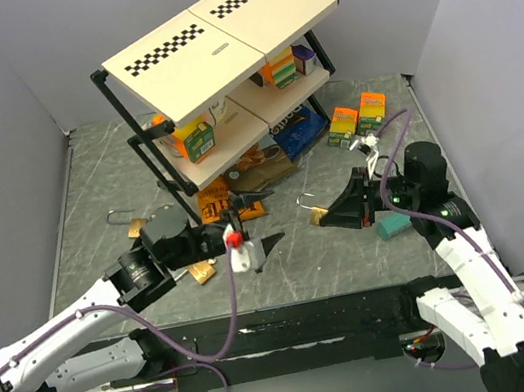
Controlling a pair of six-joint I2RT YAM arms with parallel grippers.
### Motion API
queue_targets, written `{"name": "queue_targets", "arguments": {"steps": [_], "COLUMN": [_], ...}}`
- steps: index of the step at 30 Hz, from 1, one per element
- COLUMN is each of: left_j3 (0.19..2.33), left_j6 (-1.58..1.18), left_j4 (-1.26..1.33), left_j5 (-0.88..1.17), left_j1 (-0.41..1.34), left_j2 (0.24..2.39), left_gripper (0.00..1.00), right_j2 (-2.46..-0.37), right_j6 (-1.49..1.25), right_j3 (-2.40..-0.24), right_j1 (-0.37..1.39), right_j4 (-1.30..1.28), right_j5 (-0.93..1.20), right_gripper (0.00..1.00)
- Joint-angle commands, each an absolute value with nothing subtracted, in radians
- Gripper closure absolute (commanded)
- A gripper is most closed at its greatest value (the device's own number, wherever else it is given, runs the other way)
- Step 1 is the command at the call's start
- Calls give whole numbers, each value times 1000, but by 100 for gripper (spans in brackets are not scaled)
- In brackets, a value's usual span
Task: Lock with the key
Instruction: Pick up the lock from the center of the board, then lock the lock.
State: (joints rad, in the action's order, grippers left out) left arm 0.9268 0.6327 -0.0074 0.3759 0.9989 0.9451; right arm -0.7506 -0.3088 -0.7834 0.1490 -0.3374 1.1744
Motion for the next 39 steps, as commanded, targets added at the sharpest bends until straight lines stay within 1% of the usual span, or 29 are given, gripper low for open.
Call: {"name": "queue_targets", "arguments": {"steps": [1, 3, 5, 10, 13, 19, 22, 24, 25, 28, 29, 30, 32, 35, 38, 39], "left_j3": [922, 905, 910, 931, 936, 948, 954, 960, 965, 973, 974, 973, 969, 969, 966, 965], "left_j6": [1021, 1087, 1115, 1123, 1121, 1115, 1123, 1120, 1121, 1111, 1100, 1097, 1089, 1088, 1080, 1075], "left_j4": [6, 35, 37, 37, 61, 94, 92, 94, 87, 77, 74, 71, 68, 54, 49, 57], "left_j5": [325, 308, 304, 313, 278, 245, 248, 250, 249, 250, 255, 258, 262, 273, 278, 276], "left_j1": [1041, 1069, 1089, 1104, 1111, 1124, 1131, 1132, 1132, 1134, 1134, 1134, 1134, 1134, 1134, 1134], "left_j2": [948, 951, 971, 1019, 1048, 1091, 1104, 1112, 1115, 1121, 1120, 1115, 1106, 1097, 1088, 1086], "left_gripper": [23, 29, 32, 34, 37, 45, 50, 56, 61, 68, 73, 75, 79, 80, 85, 89], "right_j2": [-770, -779, -785, -799, -799, -798, -796, -793, -790, -784, -784, -784, -782, -784, -788, -787], "right_j6": [-475, -468, -468, -450, -446, -463, -466, -462, -462, -457, -456, -451, -451, -451, -451, -448], "right_j3": [-765, -773, -785, -811, -819, -810, -808, -810, -810, -813, -813, -815, -813, -810, -813, -815], "right_j1": [179, 196, 207, 235, 241, 252, 258, 261, 261, 259, 261, 261, 261, 261, 261, 261], "right_j4": [-175, -184, -184, -199, -204, -187, -189, -196, -196, -202, -207, -213, -213, -210, -207, -207], "right_j5": [1315, 1328, 1345, 1361, 1364, 1361, 1359, 1353, 1351, 1345, 1344, 1341, 1339, 1339, 1341, 1342], "right_gripper": [100, 100, 100, 100, 100, 100, 100, 100, 100, 100, 100, 100, 100, 100, 100, 100]}}
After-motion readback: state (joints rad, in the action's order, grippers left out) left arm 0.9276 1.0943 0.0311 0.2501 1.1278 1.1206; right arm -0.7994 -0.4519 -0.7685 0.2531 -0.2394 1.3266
